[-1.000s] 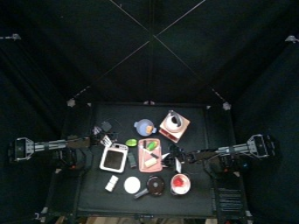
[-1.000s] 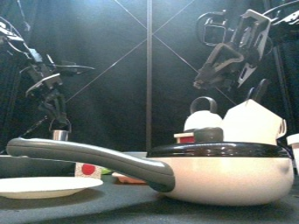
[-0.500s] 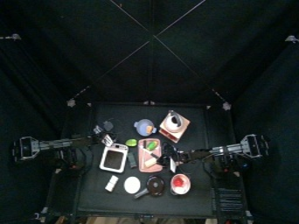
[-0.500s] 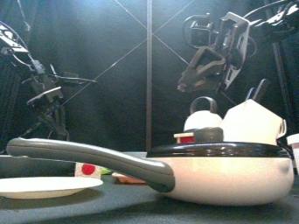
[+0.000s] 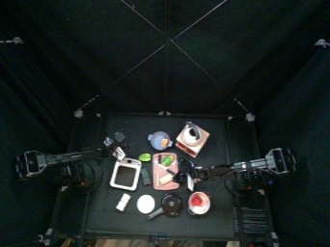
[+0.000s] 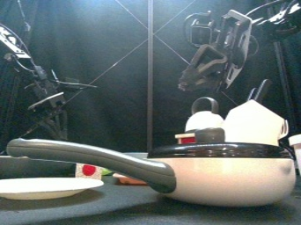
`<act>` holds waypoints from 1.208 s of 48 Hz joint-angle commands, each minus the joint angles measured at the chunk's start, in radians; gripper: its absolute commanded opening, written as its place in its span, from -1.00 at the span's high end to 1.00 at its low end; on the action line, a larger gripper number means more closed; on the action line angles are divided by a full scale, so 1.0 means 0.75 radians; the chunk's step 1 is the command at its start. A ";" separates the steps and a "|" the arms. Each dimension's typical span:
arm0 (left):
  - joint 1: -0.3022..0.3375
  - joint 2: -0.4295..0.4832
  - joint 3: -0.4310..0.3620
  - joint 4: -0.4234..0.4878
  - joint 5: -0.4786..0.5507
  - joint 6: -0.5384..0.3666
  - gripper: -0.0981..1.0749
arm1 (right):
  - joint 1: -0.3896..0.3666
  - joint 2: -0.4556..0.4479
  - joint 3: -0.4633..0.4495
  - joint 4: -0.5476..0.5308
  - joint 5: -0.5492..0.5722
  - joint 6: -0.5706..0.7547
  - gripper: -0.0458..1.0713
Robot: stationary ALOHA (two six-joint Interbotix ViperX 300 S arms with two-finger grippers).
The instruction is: Place cookie cutter above stove
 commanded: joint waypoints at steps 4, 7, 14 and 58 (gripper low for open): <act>0.010 0.000 -0.016 -0.014 -0.053 0.000 -0.50 | 0.002 -0.020 -0.022 0.000 -0.004 0.000 -0.17; 0.010 0.000 -0.016 -0.020 -0.067 0.000 -0.55 | 0.002 -0.018 -0.022 0.000 -0.004 -0.002 -0.17; 0.010 -0.002 -0.012 -0.020 -0.090 0.000 -0.59 | 0.004 -0.022 -0.018 0.000 -0.002 -0.002 -0.17; -0.043 -0.123 -0.020 -0.049 -0.162 0.002 -0.59 | 0.008 -0.025 -0.012 0.002 0.000 0.000 -0.17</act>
